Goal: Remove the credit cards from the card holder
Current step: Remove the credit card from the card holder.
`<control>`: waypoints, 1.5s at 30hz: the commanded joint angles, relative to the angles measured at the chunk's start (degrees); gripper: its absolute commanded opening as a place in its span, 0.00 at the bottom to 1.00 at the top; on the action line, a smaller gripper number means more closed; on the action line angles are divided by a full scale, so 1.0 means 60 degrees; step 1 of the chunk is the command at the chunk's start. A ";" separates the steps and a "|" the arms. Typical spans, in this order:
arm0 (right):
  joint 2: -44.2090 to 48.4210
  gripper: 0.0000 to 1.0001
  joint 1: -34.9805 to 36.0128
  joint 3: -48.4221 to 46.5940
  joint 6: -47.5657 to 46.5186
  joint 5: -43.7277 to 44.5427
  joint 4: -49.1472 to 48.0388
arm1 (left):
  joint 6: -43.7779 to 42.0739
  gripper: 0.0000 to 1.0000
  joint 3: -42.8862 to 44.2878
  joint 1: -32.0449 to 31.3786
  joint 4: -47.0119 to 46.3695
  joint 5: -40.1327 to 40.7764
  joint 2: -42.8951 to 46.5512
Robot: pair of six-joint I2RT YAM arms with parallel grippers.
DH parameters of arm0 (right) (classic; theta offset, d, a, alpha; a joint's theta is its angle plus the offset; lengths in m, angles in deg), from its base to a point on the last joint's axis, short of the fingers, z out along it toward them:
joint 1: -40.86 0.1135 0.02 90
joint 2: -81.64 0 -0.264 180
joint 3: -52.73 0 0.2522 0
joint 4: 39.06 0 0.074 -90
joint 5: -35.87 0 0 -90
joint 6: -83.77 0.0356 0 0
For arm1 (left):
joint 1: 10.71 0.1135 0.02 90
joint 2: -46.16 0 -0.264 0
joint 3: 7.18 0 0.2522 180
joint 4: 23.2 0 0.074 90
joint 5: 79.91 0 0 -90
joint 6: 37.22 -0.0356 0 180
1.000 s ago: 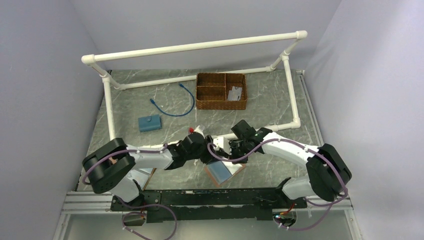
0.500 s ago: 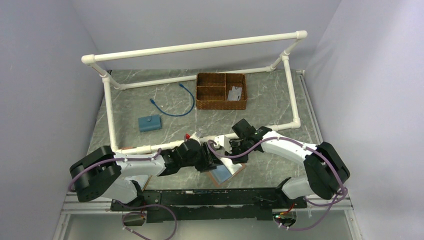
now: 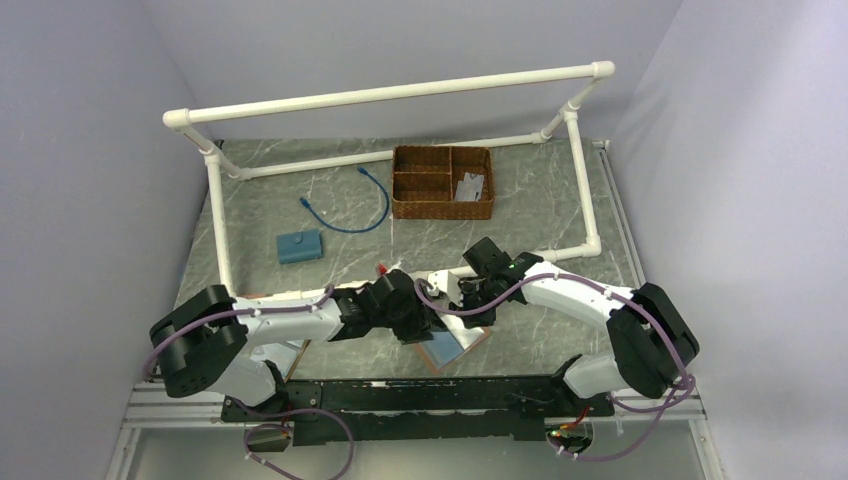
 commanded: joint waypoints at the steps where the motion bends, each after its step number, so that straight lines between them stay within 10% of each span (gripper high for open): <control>1: 0.0023 0.12 -0.0022 -0.0307 0.0129 -0.0126 0.0043 | -0.0092 0.51 0.0482 -0.0044 0.0699 -0.0160 -0.0459; 45: 0.0331 0.14 -0.0022 -0.0387 0.0179 -0.0566 0.0204 | -0.0048 0.50 0.1393 -0.0044 0.1420 -0.0023 -0.1787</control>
